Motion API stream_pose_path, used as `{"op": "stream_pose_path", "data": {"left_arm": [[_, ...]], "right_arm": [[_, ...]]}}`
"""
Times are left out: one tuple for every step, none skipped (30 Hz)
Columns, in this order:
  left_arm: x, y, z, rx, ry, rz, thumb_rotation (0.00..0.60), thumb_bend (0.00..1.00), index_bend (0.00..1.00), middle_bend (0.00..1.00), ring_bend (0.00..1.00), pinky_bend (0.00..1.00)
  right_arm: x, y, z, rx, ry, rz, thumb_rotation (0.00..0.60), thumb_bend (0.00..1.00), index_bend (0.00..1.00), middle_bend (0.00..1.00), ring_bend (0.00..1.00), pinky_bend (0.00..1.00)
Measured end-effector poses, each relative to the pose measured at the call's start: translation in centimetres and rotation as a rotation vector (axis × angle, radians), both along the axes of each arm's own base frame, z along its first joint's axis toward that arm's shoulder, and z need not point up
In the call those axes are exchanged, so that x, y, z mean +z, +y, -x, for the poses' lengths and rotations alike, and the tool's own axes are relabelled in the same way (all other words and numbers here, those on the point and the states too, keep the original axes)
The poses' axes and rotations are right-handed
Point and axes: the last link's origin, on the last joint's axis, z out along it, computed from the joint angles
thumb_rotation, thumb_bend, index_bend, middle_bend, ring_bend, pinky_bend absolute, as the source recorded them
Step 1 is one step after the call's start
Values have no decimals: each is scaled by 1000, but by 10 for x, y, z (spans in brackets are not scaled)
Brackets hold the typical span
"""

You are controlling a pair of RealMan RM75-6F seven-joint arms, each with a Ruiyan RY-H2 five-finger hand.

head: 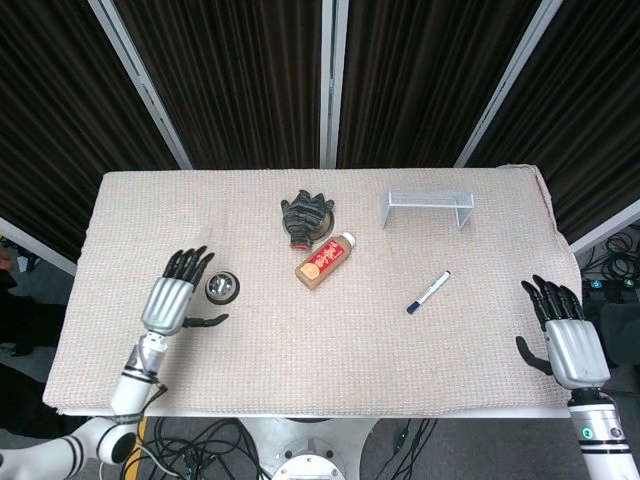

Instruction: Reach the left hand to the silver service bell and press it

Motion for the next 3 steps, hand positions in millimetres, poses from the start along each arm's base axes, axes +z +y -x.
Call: {"op": "stream_pose_path", "data": {"left_arm": [[10, -5, 4, 11, 9, -15, 320, 0, 0, 0, 0, 0], [20, -10, 10, 24, 21, -32, 314, 0, 0, 0, 0, 0], [34, -18, 18, 44, 38, -57, 310, 0, 0, 0, 0, 0]], "right_arm": [[1, -1, 0, 1, -2, 5, 600, 284, 0, 0, 0, 0], [1, -1, 0, 2, -3, 7, 600, 284, 0, 0, 0, 0], [1, -1, 1, 1, -4, 7, 600, 284, 0, 0, 0, 0]]}}
